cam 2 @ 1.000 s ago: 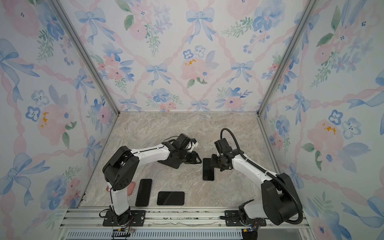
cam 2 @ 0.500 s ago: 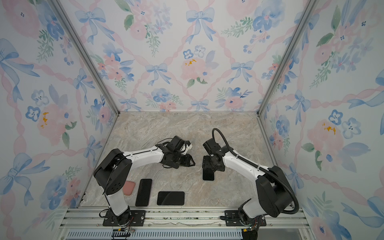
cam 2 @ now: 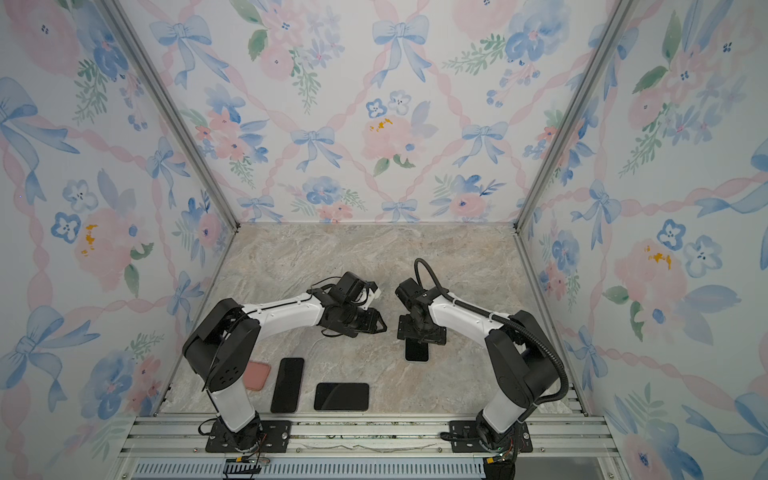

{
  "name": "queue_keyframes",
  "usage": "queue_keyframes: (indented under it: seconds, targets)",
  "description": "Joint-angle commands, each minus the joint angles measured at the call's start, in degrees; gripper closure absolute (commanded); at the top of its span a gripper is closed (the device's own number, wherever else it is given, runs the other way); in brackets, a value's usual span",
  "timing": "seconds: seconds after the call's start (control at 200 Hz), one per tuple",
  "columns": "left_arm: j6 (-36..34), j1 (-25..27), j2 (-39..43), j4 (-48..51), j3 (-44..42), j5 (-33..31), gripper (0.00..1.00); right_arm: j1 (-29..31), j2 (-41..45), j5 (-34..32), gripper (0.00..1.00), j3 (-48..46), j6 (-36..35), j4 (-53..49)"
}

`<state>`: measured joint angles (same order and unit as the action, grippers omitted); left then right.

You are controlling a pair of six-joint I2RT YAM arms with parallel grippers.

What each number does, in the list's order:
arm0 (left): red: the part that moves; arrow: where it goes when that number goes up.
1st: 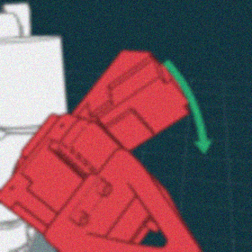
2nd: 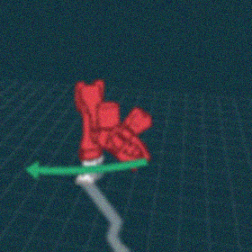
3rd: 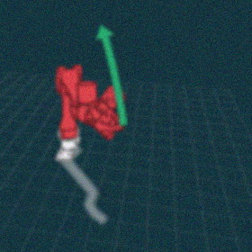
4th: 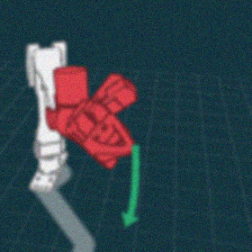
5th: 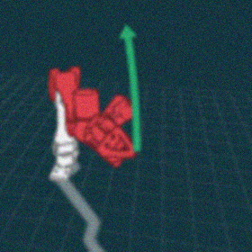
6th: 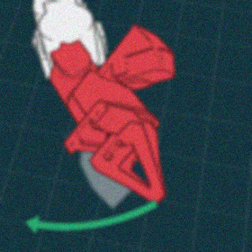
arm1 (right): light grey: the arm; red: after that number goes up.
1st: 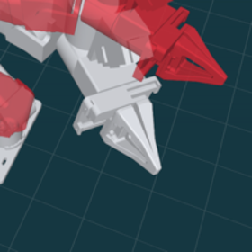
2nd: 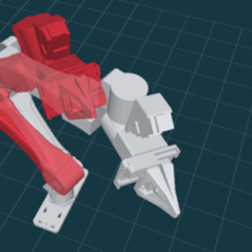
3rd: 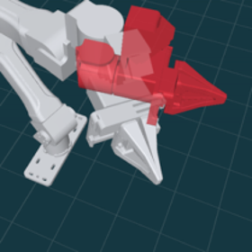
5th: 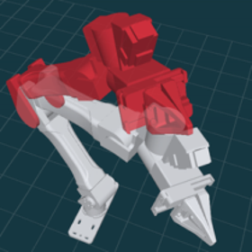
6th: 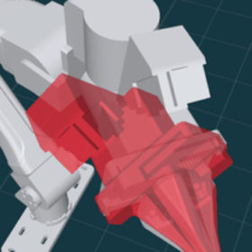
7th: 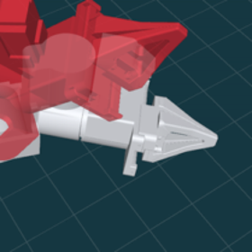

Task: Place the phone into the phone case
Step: 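Carry the pale blue cased phone farther from the robot with the right gripper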

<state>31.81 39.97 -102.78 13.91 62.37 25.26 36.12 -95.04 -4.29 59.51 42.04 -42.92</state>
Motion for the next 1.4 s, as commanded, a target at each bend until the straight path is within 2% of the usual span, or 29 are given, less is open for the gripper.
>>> queue_keyframes:
  seconds: [0.0,0.245,0.675,1.08,1.35,1.395]
  targets:
    - [-1.3,-0.3,1.4,1.2,-0.6,-0.6,0.58,0.8,-1.9,0.4,0.07,1.9,0.8,-1.0]
    - [-1.3,-0.3,0.9,1.2,-0.4,-0.6,0.54,1.3,-4.3,1.6,0.08,2.1,0.6,0.5]
    - [-1.0,-0.3,0.6,1.2,-0.4,-0.7,0.43,1.4,-5.9,2.6,0.24,1.5,0.3,2.1]
    - [-0.9,-0.3,1.4,1.1,-1.0,-1.2,0.26,1.4,-4.1,1.7,0.3,1.7,-0.2,1.4]
    - [-0.4,-0.3,2.7,1.1,-2.1,-1.6,0.17,1.1,-1.8,0.1,0.31,2.5,-1.7,-0.3]
    - [-0.3,-0.3,3.0,1.1,-2.3,-1.7,0.12,1.1,-1.3,-0.3,0.31,2.6,-2.1,-0.6]
